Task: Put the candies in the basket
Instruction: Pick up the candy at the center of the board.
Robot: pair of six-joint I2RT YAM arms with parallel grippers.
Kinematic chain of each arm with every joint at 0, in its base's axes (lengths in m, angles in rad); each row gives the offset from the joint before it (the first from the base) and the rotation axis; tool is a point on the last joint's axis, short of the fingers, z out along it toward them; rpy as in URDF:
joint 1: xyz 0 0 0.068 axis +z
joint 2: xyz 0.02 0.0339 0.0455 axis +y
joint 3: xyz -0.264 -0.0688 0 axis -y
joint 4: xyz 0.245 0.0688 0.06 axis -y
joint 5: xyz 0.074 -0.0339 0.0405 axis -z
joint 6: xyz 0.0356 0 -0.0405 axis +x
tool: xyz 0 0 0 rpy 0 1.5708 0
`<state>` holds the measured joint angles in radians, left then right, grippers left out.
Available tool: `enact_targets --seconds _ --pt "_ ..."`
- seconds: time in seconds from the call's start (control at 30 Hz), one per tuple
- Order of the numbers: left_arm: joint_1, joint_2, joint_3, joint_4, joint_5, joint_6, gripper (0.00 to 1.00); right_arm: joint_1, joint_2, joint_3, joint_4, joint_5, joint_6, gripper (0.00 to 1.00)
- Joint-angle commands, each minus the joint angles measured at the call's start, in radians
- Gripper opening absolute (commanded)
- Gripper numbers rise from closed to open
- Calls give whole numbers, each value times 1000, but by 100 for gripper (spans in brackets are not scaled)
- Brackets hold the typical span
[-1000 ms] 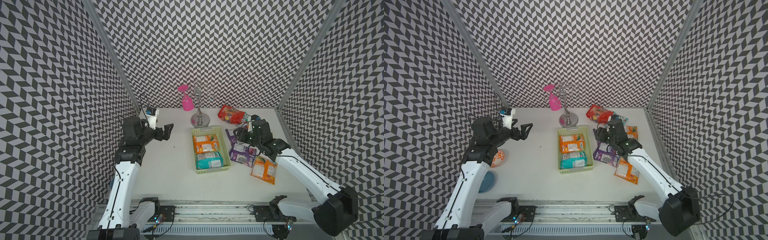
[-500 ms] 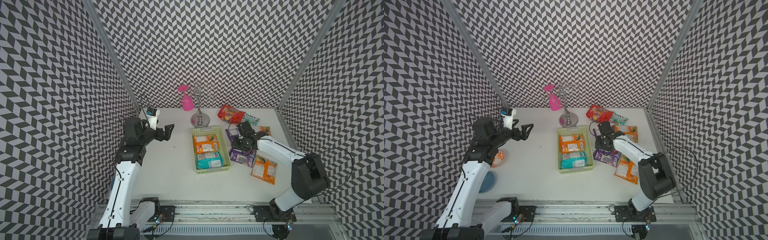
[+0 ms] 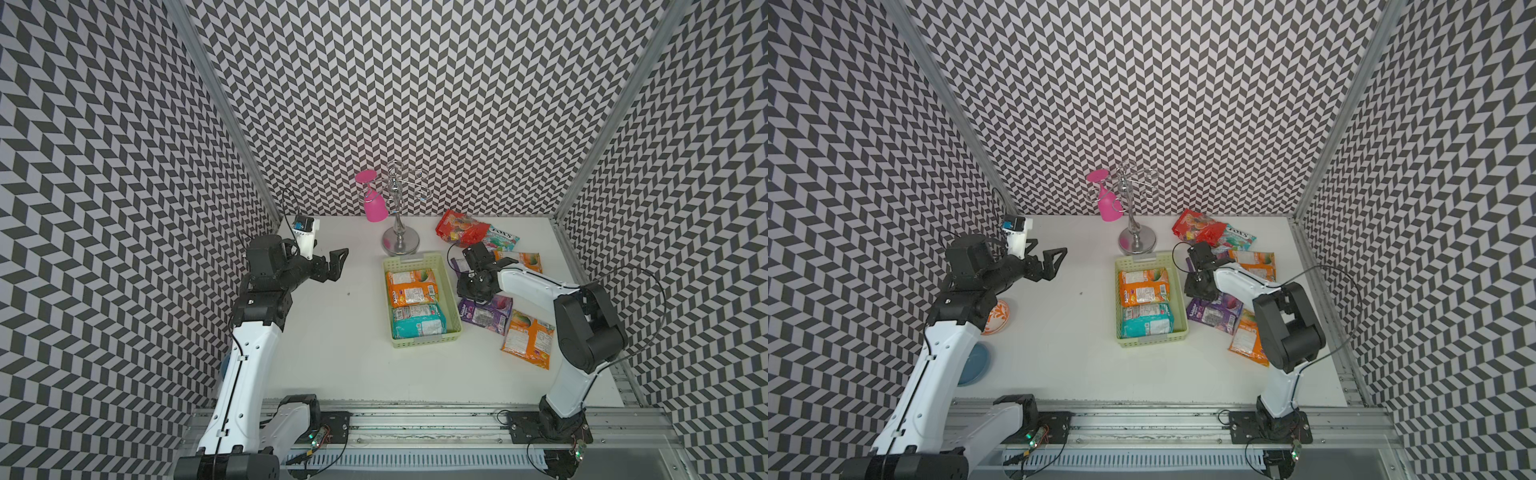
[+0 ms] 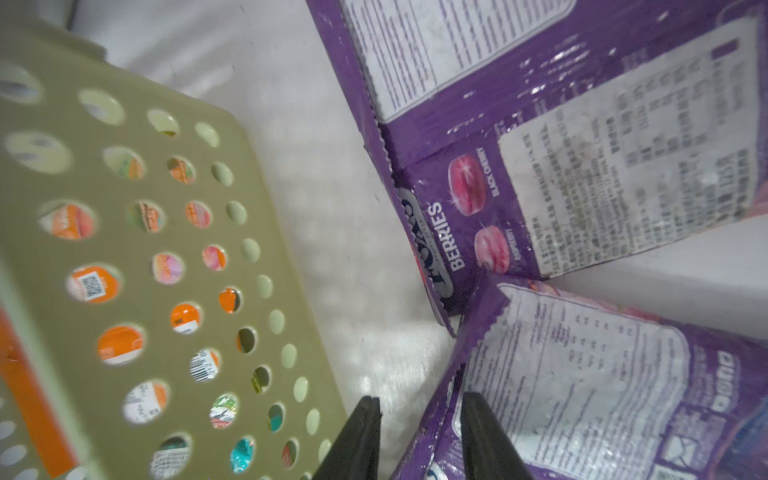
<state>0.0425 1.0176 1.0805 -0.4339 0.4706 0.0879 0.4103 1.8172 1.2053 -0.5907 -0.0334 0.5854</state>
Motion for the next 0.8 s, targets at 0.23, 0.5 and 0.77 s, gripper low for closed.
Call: enact_targets --seconds 0.23,0.5,0.77 --pt "0 0 9 20 17 0 99 7 42 15 27 25 -19 9" --pt "1 -4 2 25 24 -2 99 5 -60 67 -78 71 -75 0" --pt "5 -2 -2 29 31 -7 99 -14 -163 195 -247 106 -204 0"
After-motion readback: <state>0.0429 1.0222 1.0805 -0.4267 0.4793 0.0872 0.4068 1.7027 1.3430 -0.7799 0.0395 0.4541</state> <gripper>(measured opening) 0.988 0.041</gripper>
